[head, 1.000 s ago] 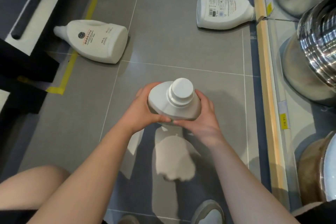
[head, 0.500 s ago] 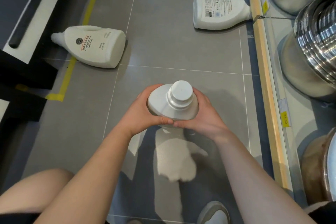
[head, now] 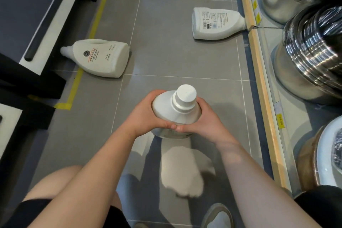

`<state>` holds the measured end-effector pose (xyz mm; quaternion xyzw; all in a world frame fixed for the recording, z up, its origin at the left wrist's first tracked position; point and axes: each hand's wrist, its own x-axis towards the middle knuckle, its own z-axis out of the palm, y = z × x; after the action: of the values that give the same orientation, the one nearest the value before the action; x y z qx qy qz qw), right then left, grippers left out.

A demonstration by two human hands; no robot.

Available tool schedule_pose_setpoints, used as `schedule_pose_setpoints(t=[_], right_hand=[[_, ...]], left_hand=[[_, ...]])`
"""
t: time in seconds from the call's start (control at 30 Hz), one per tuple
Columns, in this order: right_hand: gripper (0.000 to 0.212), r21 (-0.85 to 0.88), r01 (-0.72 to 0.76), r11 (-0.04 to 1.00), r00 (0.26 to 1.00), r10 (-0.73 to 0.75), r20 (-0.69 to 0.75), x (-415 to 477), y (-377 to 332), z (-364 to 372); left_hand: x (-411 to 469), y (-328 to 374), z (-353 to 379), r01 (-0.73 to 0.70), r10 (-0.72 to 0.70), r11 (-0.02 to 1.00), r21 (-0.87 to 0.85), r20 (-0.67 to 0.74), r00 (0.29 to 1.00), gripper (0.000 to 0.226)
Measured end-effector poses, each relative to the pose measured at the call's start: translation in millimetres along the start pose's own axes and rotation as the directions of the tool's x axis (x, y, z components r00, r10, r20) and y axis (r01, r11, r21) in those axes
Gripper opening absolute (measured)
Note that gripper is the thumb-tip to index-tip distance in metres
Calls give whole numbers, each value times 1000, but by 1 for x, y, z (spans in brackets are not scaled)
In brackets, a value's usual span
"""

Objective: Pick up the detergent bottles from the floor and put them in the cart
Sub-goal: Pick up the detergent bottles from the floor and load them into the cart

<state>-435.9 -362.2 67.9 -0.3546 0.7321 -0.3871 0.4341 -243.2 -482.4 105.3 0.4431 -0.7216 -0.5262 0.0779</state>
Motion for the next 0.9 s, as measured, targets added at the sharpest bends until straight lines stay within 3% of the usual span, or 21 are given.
schedule_pose_setpoints(t=[0.27,0.47,0.9], right_hand=[[98,8,48,999,999,-48,18,-46,-110,-50],[111,-21,125,992,992,-125,-23,-116,-272,-122],[100,46,326,944,940,-319,-119,-297,-631,-233]], left_hand=[[-56,114,-50,-52,54,998,28,-59,997,99],[-127,269,-123,-112,111,994,-7,-105,988,99],[-305,600,-315,-322,329,944,70,-169,929,97]])
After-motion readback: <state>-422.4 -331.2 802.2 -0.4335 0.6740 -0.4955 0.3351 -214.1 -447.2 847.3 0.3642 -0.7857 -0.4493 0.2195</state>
